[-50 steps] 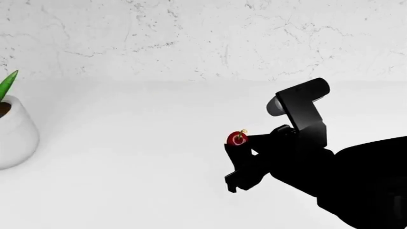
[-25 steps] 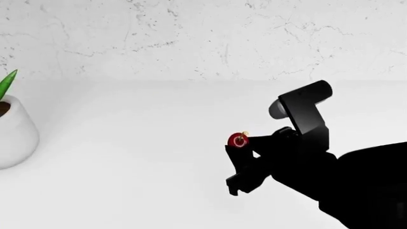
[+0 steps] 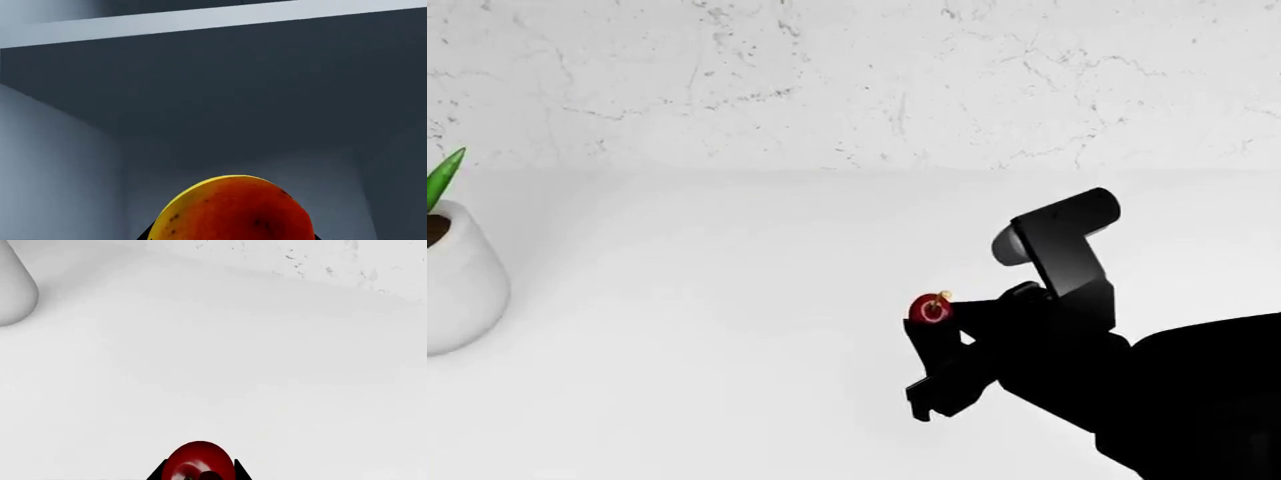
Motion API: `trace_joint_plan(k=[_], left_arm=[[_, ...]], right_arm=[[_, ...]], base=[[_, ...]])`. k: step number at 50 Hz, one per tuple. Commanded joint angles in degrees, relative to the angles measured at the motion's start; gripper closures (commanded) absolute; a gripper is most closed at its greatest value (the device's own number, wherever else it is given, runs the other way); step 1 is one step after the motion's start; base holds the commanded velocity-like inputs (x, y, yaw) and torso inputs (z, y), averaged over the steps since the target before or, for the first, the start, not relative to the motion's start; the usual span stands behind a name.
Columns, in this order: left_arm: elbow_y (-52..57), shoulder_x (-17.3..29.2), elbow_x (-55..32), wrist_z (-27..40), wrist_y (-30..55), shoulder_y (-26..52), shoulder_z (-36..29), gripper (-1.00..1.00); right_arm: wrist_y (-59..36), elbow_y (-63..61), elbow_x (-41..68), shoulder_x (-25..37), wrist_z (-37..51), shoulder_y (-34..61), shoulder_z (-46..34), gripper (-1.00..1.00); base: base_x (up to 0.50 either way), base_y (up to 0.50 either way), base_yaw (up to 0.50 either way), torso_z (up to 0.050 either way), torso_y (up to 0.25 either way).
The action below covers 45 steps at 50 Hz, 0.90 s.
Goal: Pick the cherry, mango from the counter and place them in the cabinet. Then close the cabinet.
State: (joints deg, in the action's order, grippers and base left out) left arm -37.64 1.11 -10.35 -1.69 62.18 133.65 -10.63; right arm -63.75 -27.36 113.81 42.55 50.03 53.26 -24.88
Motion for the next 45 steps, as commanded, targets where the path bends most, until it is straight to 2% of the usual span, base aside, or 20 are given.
trace_joint_plan(k=[1,15,21,25,30,38,45], left_arm=[[-11.57,-1.10,-0.29,3.17,-8.43,1.35,-2.04,1.00],[-29.65,-1.10,-3.17,6.83,-24.28,1.35,-7.40,1.00],[-35.90,-1.11,-12.90,8.77,-30.46,1.34,-18.53,1.00],[-37.34,-1.10,-21.36,10.21,-32.75,1.24,-27.37,1.00],[-37.36,-1.10,-26.77,10.47,-34.61,-0.17,-33.93,1.00],[-37.35,-1.11,-28.99,10.37,-36.22,-2.07,-37.89,1.00],[-37.35,-1.11,-28.99,10.37,-36.22,-2.07,-37.89,1.00]], right_arm=[[-0.03,-0.42,-0.06,0.17,-0.23,-0.70,-0.25,1.00],[-1.18,2.87,-0.88,-0.46,-2.36,0.55,-1.52,1.00],[-0.91,4.09,-1.72,-0.18,-3.30,-0.21,-1.38,1.00],[-0.02,4.49,1.56,-0.02,0.00,1.33,-2.24,1.00],[1.07,4.33,3.80,-0.13,2.81,2.23,-3.05,1.00],[2.03,4.45,4.46,-0.10,4.40,1.82,-3.71,1.00],[2.49,5.23,4.26,-0.35,4.76,1.62,-4.19,1.00]], base=[[0.00,0.00,0.00,0.000,0.000],[0.00,0.00,0.00,0.000,0.000],[0.00,0.00,0.00,0.000,0.002],[0.00,0.00,0.00,0.000,0.000],[0.00,0.00,0.00,0.000,0.000],[0.00,0.00,0.00,0.000,0.001],[0.00,0.00,0.00,0.000,0.000]])
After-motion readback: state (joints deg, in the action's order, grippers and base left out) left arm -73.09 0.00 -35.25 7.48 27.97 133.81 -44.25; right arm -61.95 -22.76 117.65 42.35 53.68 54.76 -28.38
